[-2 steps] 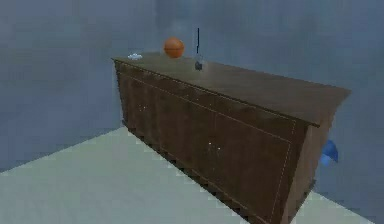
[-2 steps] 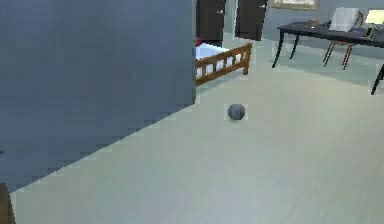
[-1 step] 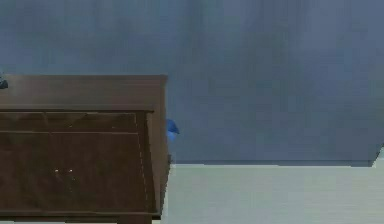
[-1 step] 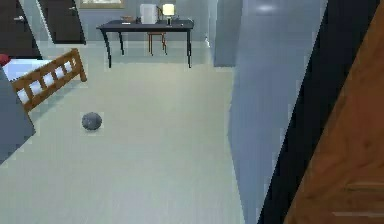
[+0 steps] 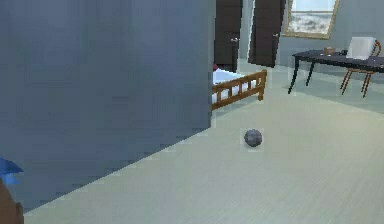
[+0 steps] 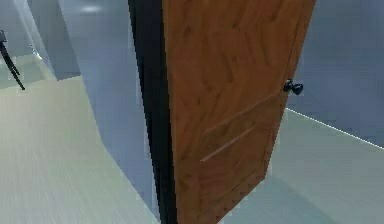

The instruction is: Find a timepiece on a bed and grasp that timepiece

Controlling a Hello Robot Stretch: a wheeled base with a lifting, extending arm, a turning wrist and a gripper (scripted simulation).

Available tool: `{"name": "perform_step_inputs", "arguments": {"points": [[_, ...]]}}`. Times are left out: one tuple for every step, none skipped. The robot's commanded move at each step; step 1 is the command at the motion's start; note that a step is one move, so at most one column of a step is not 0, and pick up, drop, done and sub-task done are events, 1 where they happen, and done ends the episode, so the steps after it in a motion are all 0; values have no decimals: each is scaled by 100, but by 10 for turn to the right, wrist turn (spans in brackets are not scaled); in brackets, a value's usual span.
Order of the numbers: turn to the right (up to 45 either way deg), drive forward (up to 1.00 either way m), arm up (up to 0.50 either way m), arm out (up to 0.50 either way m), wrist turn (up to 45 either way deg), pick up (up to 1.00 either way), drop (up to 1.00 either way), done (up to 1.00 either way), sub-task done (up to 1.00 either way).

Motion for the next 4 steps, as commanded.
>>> {"name": "perform_step_inputs", "arguments": {"points": [[30,0,0,0,0,0,0,0,0],[0,20,0,0,0,0,0,0,0],[330,0,0,0,0,0,0,0,0],[0,100,0,0,0,0,0,0,0]]}}
